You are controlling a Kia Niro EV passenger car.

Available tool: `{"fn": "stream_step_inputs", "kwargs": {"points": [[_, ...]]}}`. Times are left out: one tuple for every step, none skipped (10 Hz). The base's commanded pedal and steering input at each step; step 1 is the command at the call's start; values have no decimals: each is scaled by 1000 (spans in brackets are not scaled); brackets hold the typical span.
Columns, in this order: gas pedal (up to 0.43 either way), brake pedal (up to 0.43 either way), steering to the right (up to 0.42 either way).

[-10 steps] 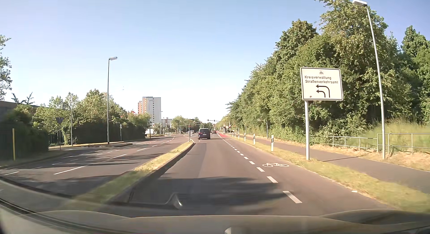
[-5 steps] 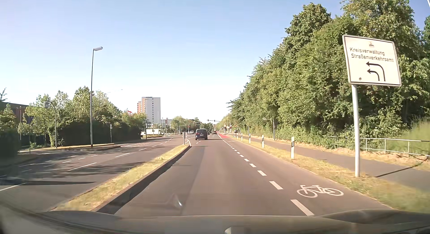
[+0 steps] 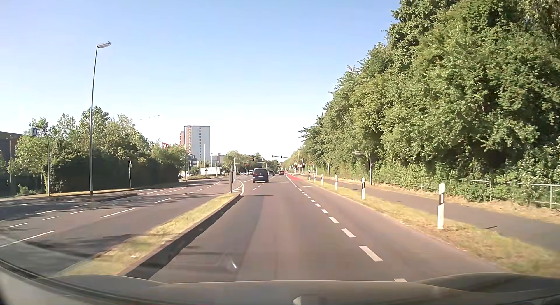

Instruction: Follow the waypoints while adhering to traffic rules and regulations

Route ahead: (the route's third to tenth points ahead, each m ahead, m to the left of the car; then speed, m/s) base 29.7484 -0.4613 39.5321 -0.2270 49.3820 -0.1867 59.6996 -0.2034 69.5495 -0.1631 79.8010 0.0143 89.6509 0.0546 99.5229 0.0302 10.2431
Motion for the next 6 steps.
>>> {"fn": "stream_step_inputs", "kwargs": {"points": [[150, 0, -10], [150, 0, -10], [150, 0, -10], [150, 0, -10], [138, 0, -10], [118, 0, -10]]}}
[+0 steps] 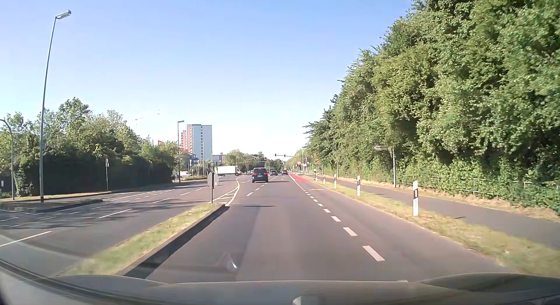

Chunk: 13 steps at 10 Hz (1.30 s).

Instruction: Follow the waypoints while adhering to traffic rules and regulations

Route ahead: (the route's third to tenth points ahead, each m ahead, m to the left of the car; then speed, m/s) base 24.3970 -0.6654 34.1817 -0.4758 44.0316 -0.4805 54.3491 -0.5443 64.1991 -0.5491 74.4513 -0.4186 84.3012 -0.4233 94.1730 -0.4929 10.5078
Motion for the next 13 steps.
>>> {"fn": "stream_step_inputs", "kwargs": {"points": [[110, 0, -9], [110, 0, -7], [110, 0, -6], [98, 0, -5], [98, 0, -4], [98, 0, -4], [98, 0, -4], [87, 0, -4], [87, 0, -4], [87, 0, -4], [79, 0, -4], [67, 0, -3], [39, 0, -3]]}}
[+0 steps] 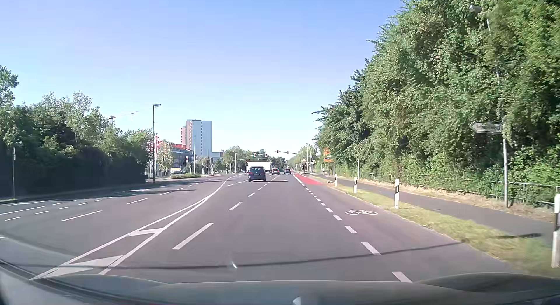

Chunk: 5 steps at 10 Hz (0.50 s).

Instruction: Follow the waypoints while adhering to traffic rules and regulations

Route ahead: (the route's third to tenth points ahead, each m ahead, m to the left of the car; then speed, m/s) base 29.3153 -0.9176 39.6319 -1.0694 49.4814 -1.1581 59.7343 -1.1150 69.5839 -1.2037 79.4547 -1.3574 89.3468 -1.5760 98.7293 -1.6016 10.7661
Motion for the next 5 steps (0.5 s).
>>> {"fn": "stream_step_inputs", "kwargs": {"points": [[8, 0, -3], [8, 0, -3], [8, 0, -3], [0, 0, -3], [0, 0, -2]]}}
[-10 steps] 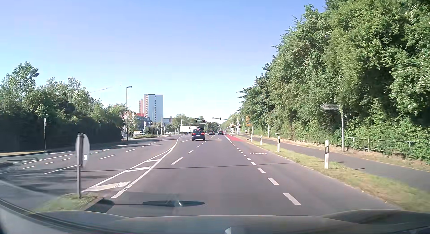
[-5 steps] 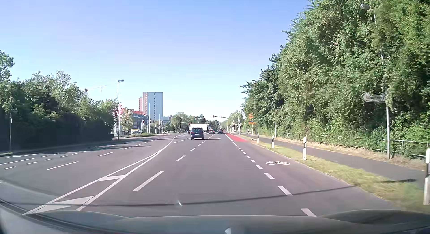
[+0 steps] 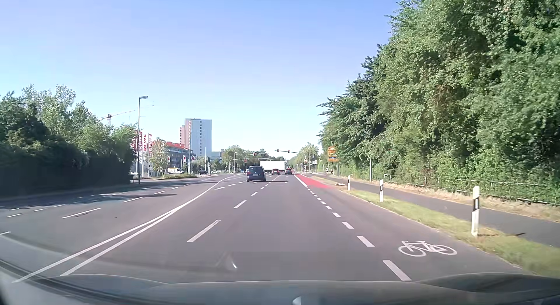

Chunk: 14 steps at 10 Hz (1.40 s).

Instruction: Follow the waypoints while adhering to traffic rules and regulations

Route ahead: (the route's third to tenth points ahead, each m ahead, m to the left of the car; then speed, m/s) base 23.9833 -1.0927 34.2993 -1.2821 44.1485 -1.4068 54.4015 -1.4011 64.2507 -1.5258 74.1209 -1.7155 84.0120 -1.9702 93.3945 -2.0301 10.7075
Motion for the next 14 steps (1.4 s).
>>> {"fn": "stream_step_inputs", "kwargs": {"points": [[0, 0, 0], [0, 0, 3], [0, 0, 6], [0, 0, 6], [0, 0, 6], [0, 0, 5], [0, 0, 2], [0, 0, 2], [0, 0, 2], [0, 0, 2], [0, 0, 2], [0, 0, 2], [0, 0, 3], [0, 0, 2]]}}
